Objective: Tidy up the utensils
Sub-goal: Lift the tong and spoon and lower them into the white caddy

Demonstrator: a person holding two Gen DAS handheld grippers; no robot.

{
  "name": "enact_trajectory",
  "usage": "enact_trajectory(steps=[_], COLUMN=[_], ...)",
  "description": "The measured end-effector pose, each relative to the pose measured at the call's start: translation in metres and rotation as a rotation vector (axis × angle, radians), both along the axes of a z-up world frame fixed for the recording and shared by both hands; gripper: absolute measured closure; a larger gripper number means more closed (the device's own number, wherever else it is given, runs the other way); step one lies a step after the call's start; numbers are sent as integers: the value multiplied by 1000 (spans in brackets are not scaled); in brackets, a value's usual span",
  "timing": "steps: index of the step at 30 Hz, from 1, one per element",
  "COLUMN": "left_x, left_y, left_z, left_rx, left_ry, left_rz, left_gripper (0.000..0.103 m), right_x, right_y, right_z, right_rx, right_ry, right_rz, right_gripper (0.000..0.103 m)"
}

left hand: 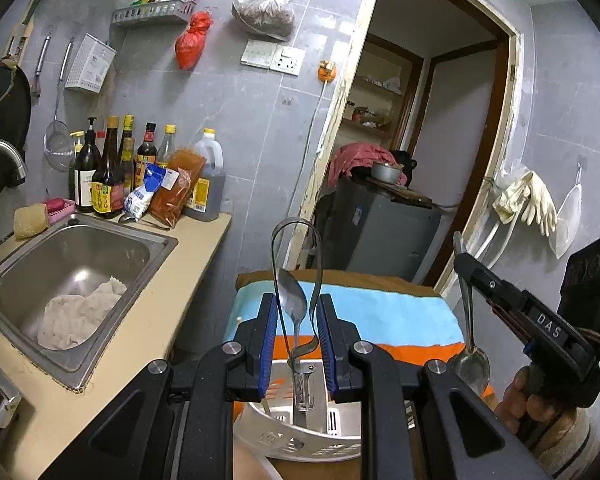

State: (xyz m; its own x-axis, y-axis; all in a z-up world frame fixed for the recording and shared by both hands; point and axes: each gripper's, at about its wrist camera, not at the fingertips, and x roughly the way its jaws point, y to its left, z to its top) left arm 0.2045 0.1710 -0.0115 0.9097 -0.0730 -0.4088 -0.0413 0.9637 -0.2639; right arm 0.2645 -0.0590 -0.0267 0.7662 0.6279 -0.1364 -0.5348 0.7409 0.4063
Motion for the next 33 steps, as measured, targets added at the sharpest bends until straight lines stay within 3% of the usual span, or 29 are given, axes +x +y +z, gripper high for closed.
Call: enact_trajectory(steps=[6,13,33], left_x=[5,9,4], left_y=[-3,-1,-17], left_z=[-11,-22,-25], left_rx=[30,5,63], left_ry=[31,45,4], left_rz=[-6,-1,-1], left_gripper=[84,84,85], right_x=[6,10,7], right_y=[1,0,0], right_z=[-3,-8,-20], right_rx=[-7,-17,-21], right_ry=[10,22,43], right_rz=[-6,-10,10], right_gripper=[101,101,101])
